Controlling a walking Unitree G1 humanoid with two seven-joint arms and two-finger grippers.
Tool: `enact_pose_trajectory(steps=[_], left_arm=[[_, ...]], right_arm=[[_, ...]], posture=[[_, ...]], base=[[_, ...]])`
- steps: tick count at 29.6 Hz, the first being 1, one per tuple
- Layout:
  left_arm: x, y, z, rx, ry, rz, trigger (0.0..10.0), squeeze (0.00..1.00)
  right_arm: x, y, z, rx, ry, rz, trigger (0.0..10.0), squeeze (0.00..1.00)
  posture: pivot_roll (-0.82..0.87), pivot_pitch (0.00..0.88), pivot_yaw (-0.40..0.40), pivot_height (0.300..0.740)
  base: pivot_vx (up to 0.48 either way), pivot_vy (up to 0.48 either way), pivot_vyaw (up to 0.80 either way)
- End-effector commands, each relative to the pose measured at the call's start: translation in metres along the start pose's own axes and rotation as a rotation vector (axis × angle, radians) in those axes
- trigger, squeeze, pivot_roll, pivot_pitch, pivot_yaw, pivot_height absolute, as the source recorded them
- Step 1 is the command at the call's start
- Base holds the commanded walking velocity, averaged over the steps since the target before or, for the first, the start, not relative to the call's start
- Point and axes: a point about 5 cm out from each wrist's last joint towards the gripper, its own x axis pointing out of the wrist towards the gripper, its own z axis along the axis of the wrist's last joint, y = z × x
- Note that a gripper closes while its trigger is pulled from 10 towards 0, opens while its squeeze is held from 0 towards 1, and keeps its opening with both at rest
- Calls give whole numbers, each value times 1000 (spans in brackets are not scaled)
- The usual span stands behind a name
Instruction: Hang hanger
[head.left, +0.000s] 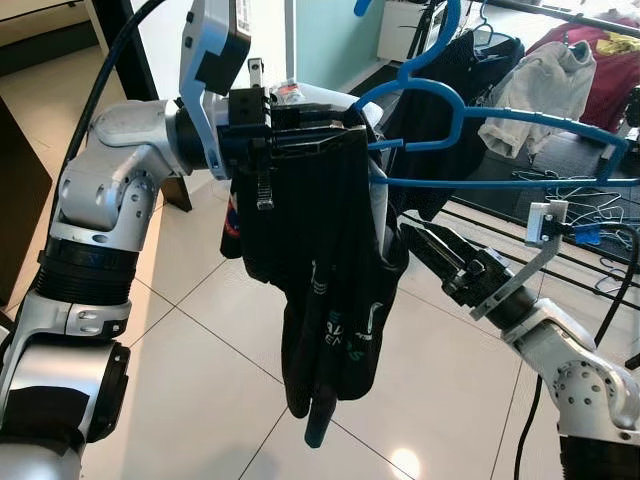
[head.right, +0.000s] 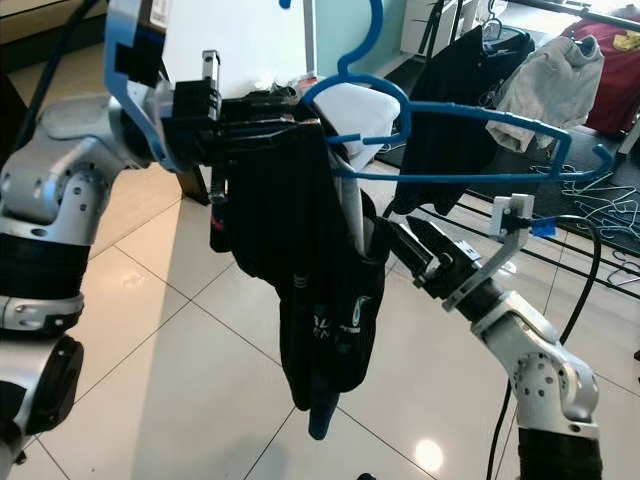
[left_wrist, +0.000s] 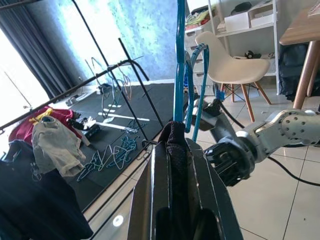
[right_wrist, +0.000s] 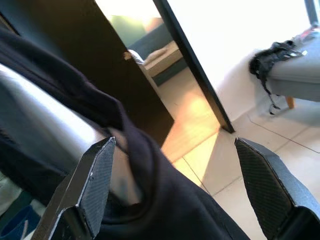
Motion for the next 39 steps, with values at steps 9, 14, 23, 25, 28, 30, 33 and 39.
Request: enact_pose_trajectory(steps=[9,14,23,25,28,30,33,39], left_arm=[[5,-4,12,14,-65,-19,10000,0],[6,-4,12,14,-66,-18,10000,0],[6,-4,12,16,-53,-3,10000,0],[6,-4,11,15,-52,-2,10000,0],[5,-3,9,22,-34,6,10000,0],[5,-3,9,22,-34,6,10000,0],[-1,-3,-4,51,46,12,10000,0],[-11,-9,-34,97,208,6,10000,0]], right_arm=[[5,4,-16,-12,82,11,3882,0],[6,4,-16,-21,90,11,0,0],[4,-6,-8,-42,54,-54,0,0],[4,-7,-7,-43,49,-61,0,0],[3,-10,-3,-45,30,-75,0,0],[3,-10,-3,-45,30,-75,0,0],[1,-15,9,-37,-35,-111,0,0],[-4,-23,33,-7,-156,-152,0,0]], posture=[[-15,122,12,740],[-18,122,9,740],[-20,123,9,740],[-20,123,9,740],[-19,124,7,740],[-19,124,7,740],[-19,126,8,740],[-19,128,7,740]], base=[[0,0,0],[0,0,0],[0,0,0],[0,0,0],[0,0,0],[0,0,0],[0,0,0],[0,0,0]])
